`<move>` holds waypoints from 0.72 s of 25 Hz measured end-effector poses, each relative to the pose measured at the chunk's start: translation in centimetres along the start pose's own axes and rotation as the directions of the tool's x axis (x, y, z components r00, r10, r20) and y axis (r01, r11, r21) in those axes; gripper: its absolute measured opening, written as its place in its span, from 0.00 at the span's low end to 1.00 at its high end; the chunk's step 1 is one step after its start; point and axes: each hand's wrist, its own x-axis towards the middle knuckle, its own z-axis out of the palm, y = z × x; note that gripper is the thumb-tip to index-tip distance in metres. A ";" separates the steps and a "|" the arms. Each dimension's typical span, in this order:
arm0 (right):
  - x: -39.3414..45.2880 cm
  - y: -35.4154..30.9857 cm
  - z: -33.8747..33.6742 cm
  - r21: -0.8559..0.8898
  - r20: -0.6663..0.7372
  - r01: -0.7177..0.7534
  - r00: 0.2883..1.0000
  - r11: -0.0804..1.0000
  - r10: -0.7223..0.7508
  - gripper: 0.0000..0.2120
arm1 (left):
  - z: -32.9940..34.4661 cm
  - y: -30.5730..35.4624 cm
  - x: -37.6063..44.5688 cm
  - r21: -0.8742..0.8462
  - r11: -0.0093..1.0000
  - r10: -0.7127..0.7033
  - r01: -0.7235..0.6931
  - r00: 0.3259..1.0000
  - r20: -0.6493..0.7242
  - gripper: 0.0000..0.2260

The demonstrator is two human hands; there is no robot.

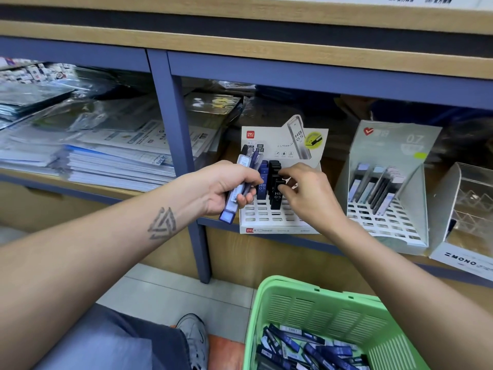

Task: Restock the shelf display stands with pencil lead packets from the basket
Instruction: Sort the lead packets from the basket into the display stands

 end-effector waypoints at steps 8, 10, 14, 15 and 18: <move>0.3 -1.8 -2.6 0.506 0.028 -0.250 0.961 0.826 0.274 0.12 | 0.9 -0.3 -0.6 -0.022 1.000 0.015 -0.010 0.973 0.232 0.02; 0.8 -2.3 -3.3 0.679 0.151 -0.343 0.931 0.649 0.333 0.11 | 1.4 -0.4 -0.9 0.000 0.999 0.036 -0.038 0.963 0.268 0.03; 0.7 -2.4 -4.0 0.770 0.225 -0.390 0.907 0.505 0.357 0.04 | 1.5 -0.5 -1.1 0.011 0.997 0.069 -0.075 0.960 0.272 0.05; 0.5 -2.4 -4.0 0.786 0.225 -0.397 0.898 0.475 0.377 0.05 | 1.4 -0.5 -1.2 0.001 0.997 0.072 -0.076 0.959 0.273 0.06; 0.4 -1.8 -4.1 0.828 0.217 -0.404 0.870 0.389 0.442 0.09 | 1.3 -0.5 -1.1 -0.025 0.997 0.082 -0.078 0.967 0.243 0.11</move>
